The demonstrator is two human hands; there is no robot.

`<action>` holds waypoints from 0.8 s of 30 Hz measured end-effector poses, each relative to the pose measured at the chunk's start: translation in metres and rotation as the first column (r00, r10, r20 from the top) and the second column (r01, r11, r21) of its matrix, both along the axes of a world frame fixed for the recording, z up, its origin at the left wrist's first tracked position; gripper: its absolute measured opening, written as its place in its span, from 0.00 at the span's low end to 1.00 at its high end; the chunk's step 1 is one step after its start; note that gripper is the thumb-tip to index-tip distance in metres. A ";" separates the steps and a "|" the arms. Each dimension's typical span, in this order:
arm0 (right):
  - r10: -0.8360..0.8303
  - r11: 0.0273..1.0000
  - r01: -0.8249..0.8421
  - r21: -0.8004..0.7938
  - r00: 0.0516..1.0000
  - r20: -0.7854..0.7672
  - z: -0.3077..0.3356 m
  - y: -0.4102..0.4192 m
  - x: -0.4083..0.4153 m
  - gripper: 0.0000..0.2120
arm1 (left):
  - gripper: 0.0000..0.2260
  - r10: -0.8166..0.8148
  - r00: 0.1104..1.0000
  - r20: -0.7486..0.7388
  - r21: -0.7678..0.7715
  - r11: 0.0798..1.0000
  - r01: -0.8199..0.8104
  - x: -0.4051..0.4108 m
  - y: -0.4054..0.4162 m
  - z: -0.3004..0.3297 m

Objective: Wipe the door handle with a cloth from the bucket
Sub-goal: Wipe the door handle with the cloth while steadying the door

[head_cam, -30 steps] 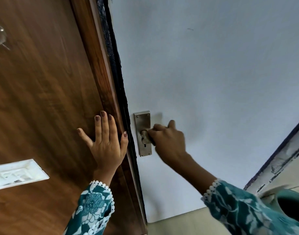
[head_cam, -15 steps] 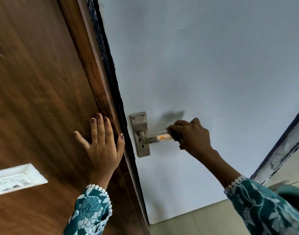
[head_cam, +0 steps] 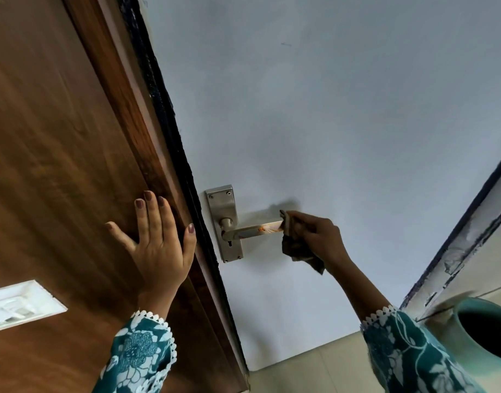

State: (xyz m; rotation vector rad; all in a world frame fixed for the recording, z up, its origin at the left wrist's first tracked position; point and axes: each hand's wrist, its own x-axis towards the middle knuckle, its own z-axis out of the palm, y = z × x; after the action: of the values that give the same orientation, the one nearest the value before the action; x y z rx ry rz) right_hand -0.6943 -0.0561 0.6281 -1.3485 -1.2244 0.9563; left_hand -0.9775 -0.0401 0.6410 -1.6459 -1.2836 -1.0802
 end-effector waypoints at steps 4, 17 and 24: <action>0.057 0.998 -0.057 0.005 0.986 -0.155 -0.007 0.000 0.000 0.15 | 0.28 0.005 1.000 -0.004 -0.011 1.000 -0.005 0.001 -0.001 0.001; 0.069 0.982 -0.176 -0.069 0.674 -0.735 -0.040 -0.002 -0.020 0.17 | 0.28 0.010 1.000 -0.003 -0.024 1.000 -0.010 0.000 -0.001 0.001; 0.075 0.990 -0.141 -0.025 0.661 -0.746 -0.031 0.002 -0.014 0.16 | 0.26 -0.024 0.997 -0.070 -0.040 0.999 0.021 -0.012 0.000 -0.004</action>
State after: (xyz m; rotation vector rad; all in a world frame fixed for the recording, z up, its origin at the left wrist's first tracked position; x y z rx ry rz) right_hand -0.7080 -0.0546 0.5971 -0.7772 -0.6211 1.4704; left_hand -0.9894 -0.0398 0.6374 -1.7162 -1.2509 -1.0075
